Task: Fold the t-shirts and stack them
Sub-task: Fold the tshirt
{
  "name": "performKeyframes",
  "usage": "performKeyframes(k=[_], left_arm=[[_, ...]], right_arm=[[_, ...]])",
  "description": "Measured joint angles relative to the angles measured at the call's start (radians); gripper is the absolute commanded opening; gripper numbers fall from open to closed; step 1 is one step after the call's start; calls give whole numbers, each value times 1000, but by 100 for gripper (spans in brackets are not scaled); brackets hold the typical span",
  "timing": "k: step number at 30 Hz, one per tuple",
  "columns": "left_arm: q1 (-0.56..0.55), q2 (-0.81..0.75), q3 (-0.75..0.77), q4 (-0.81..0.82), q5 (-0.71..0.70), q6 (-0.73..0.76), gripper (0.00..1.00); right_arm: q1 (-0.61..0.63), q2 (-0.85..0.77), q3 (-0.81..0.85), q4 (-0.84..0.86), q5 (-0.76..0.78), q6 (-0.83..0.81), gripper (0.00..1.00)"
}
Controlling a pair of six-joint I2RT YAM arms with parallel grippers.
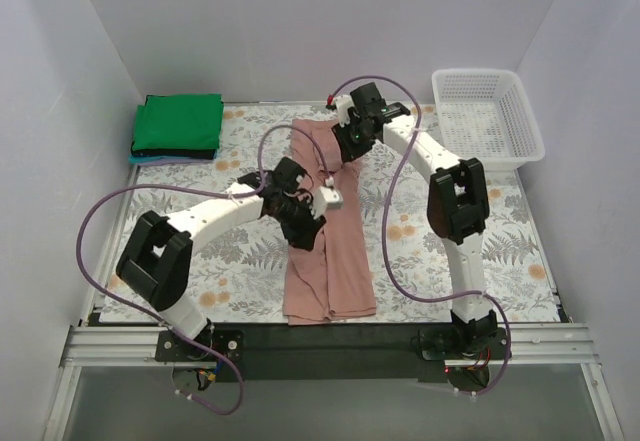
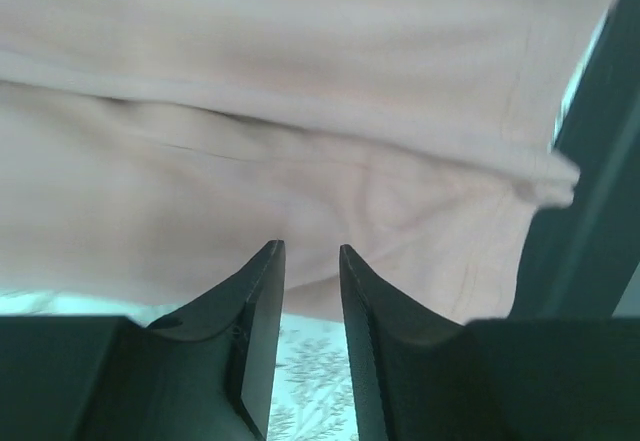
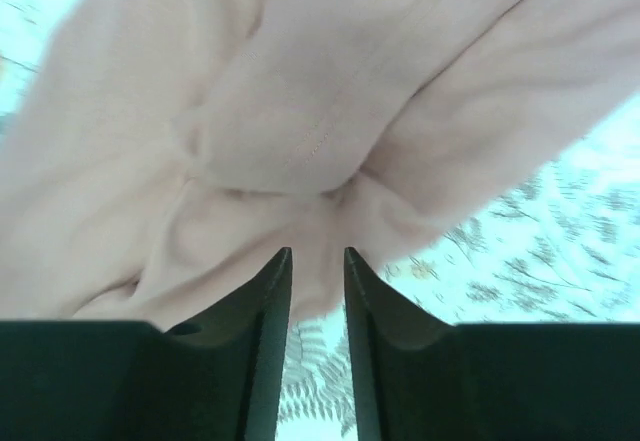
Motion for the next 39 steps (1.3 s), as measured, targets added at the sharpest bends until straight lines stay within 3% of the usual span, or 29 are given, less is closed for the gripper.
performKeyframes(k=[4, 8, 13, 18, 22, 27, 39], left_arm=[[105, -47, 95, 99, 29, -122, 34], [139, -51, 135, 254, -2, -269, 30], [172, 160, 286, 360, -33, -470, 26], [276, 367, 358, 405, -57, -636, 24], [323, 434, 362, 408, -81, -709, 24], [322, 475, 376, 422, -84, -766, 24], [364, 601, 527, 433, 0, -867, 24]], right_arm=[[-8, -134, -2, 30, -3, 22, 40], [-15, -183, 55, 75, 21, 68, 35], [-23, -122, 70, 95, 26, 124, 33], [-27, -8, 70, 90, 39, 148, 31], [-29, 39, 69, 89, 55, 158, 28], [-29, 63, 69, 97, 91, 158, 16], [-37, 219, 171, 126, 166, 103, 16]])
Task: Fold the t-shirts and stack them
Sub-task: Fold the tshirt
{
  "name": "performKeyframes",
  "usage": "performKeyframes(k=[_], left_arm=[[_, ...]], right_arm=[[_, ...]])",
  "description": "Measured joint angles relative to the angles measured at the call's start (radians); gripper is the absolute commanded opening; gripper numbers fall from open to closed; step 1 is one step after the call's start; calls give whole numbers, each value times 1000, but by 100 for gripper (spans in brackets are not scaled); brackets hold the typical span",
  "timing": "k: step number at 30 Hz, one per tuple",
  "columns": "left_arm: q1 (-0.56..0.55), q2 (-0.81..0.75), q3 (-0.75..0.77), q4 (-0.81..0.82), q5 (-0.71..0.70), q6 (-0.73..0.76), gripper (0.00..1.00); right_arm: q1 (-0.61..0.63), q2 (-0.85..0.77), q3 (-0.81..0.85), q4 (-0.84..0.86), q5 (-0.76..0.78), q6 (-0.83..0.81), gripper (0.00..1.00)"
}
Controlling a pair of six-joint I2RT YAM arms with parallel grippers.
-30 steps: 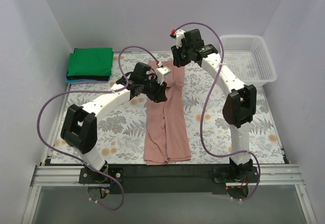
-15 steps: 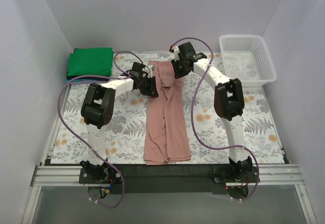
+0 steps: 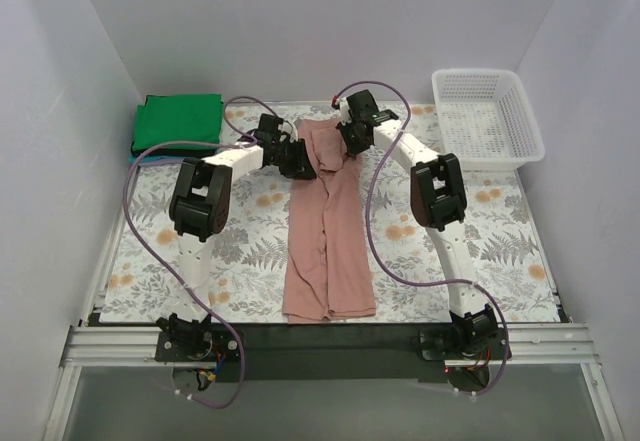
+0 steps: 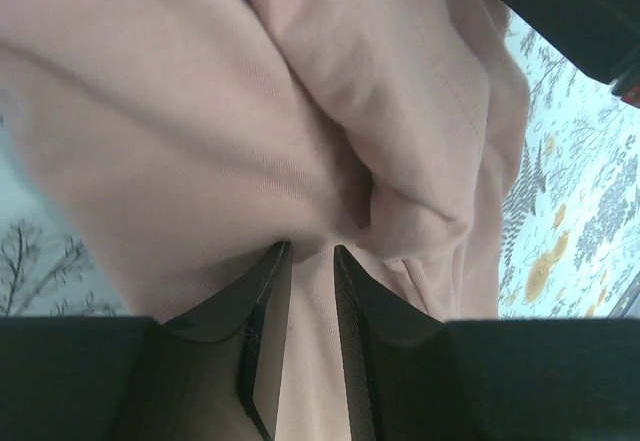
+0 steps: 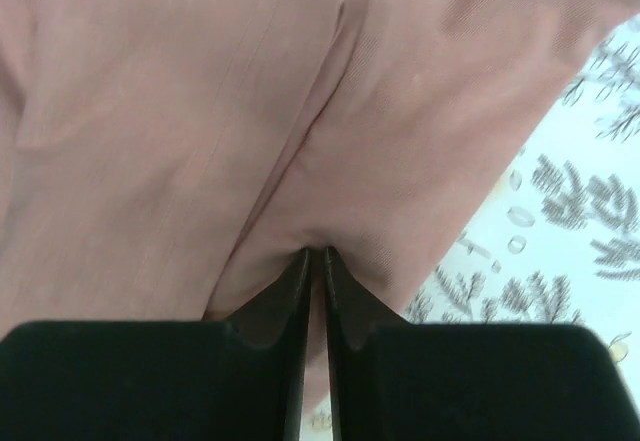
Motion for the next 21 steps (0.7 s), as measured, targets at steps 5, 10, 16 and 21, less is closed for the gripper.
performKeyframes(k=[5, 10, 16, 21], left_arm=[[10, 60, 84, 0, 23, -13, 25], [26, 134, 196, -8, 58, -14, 27], [52, 159, 257, -19, 51, 13, 27], [73, 47, 126, -33, 36, 20, 29]], right_arm=[[-2, 42, 55, 57, 43, -21, 21], [-11, 47, 55, 163, 58, -62, 25], [-23, -10, -1, 253, 50, -102, 37], [-26, -251, -211, 269, -18, -99, 49]])
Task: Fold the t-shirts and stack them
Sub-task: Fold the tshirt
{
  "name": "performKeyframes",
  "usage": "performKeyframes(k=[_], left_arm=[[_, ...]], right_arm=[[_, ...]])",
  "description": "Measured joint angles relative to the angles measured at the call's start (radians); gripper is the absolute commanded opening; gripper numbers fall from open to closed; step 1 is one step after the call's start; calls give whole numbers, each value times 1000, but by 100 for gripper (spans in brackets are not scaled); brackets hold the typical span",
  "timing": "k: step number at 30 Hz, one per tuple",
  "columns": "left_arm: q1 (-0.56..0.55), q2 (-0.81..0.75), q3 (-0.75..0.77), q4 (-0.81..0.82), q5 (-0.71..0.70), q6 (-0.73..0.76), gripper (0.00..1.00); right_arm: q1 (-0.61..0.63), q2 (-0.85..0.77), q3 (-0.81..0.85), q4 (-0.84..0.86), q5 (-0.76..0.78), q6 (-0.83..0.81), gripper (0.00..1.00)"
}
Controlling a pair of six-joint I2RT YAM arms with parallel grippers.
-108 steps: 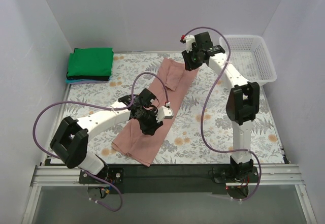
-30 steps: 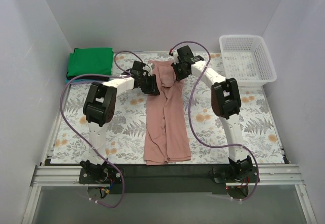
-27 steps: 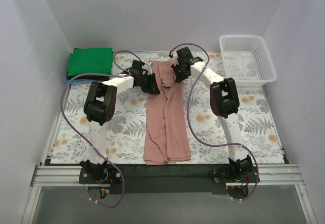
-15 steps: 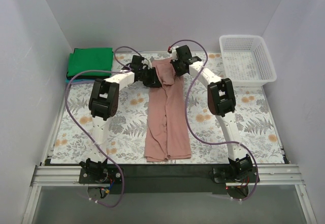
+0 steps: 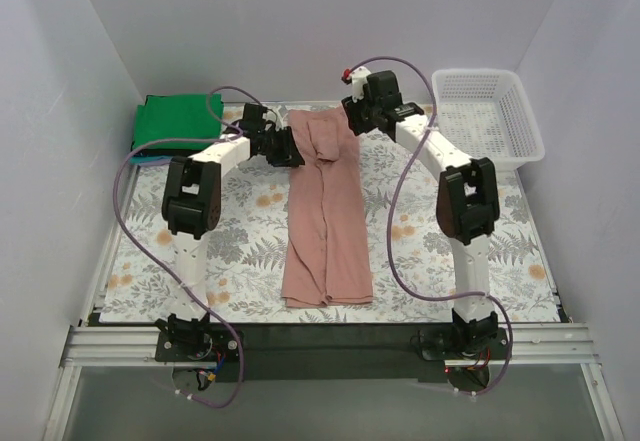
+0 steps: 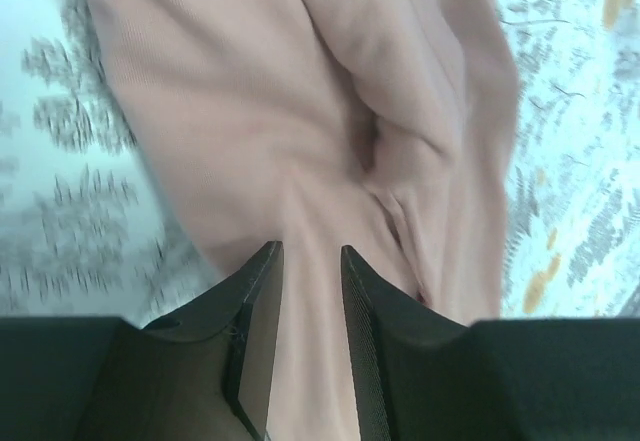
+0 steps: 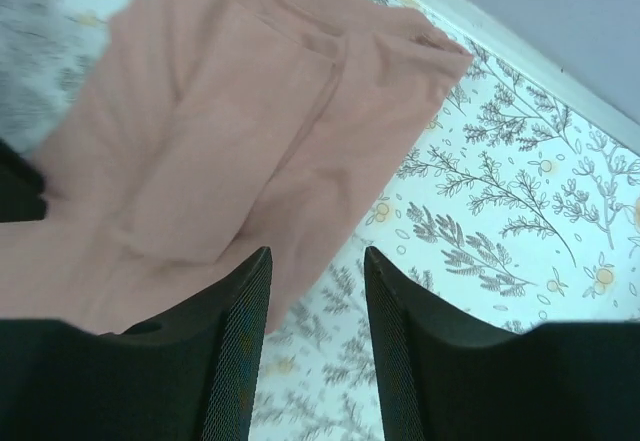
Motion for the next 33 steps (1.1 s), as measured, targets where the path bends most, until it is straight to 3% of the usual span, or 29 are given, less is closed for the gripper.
performKeyframes(k=[6, 14, 24, 33], left_arm=[[3, -187, -201, 33, 47, -27, 29], [-32, -230, -332, 84, 105, -66, 29], [-35, -98, -257, 103, 112, -95, 29], [-13, 60, -26, 91, 137, -97, 29]], right_arm=[[0, -196, -103, -8, -154, 74, 39], [3, -101, -237, -64, -331, 189, 37], [1, 81, -135, -103, -373, 235, 37], [-21, 185, 17, -102, -397, 266, 39]])
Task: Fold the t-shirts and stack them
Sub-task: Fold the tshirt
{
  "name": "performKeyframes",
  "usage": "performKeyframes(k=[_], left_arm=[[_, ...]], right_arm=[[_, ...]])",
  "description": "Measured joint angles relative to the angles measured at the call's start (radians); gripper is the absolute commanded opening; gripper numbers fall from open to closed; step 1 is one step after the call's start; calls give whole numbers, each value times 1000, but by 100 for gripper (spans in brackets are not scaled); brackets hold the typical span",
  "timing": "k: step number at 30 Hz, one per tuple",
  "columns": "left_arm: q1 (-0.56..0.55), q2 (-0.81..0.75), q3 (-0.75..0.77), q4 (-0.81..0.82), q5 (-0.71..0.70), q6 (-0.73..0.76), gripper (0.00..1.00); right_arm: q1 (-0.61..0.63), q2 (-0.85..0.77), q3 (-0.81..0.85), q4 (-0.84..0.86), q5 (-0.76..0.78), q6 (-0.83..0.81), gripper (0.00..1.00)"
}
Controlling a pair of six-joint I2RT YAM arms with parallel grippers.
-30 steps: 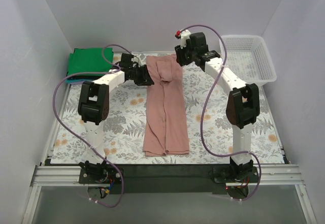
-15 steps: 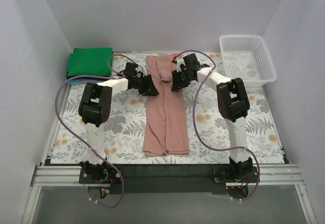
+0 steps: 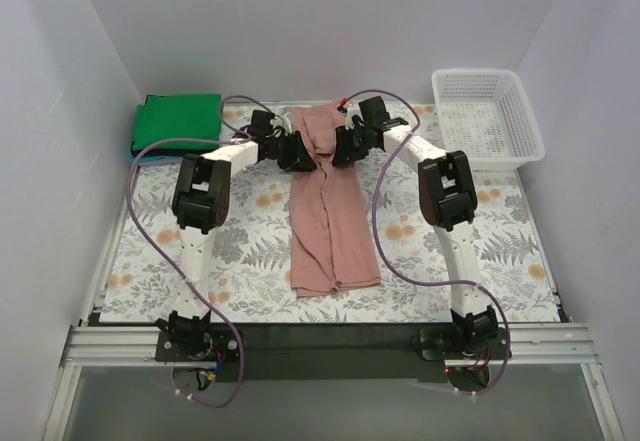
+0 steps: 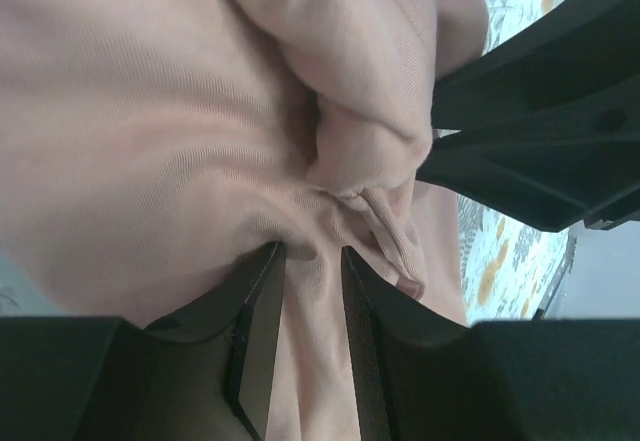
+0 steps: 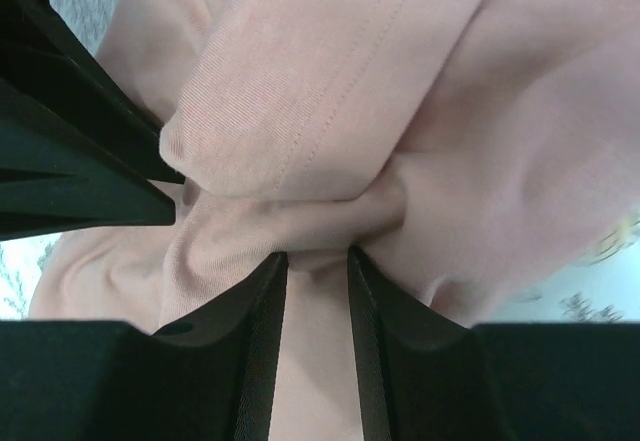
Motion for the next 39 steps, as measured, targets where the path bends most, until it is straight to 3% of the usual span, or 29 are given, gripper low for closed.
performKeyframes(k=[9, 14, 16, 18, 24, 30, 35, 39], left_arm=[[31, 97, 182, -52, -8, 35, 31], [41, 77, 196, -104, -21, 109, 38], [46, 30, 156, -117, 0, 140, 46], [49, -76, 56, -127, 35, 175, 54], [53, -616, -326, -120, 131, 354, 60], [-34, -1181, -755, -93, 151, 705, 63], [-193, -1365, -1059, -124, 103, 953, 63], [-283, -1365, -1207, -151, 49, 1036, 62]], right_arm=[[-26, 42, 73, 1, -11, 5, 46], [-28, -21, 3, -11, -36, -26, 67], [-29, -87, -53, -34, -59, -66, 72], [-30, -183, -114, -64, -75, -114, 72], [-23, -606, -368, -126, -70, -374, 70], [46, -978, -814, -133, 37, -724, 68], [105, -1167, -1180, -124, 84, -958, 66], [172, -1284, -1336, -82, 96, -1087, 64]])
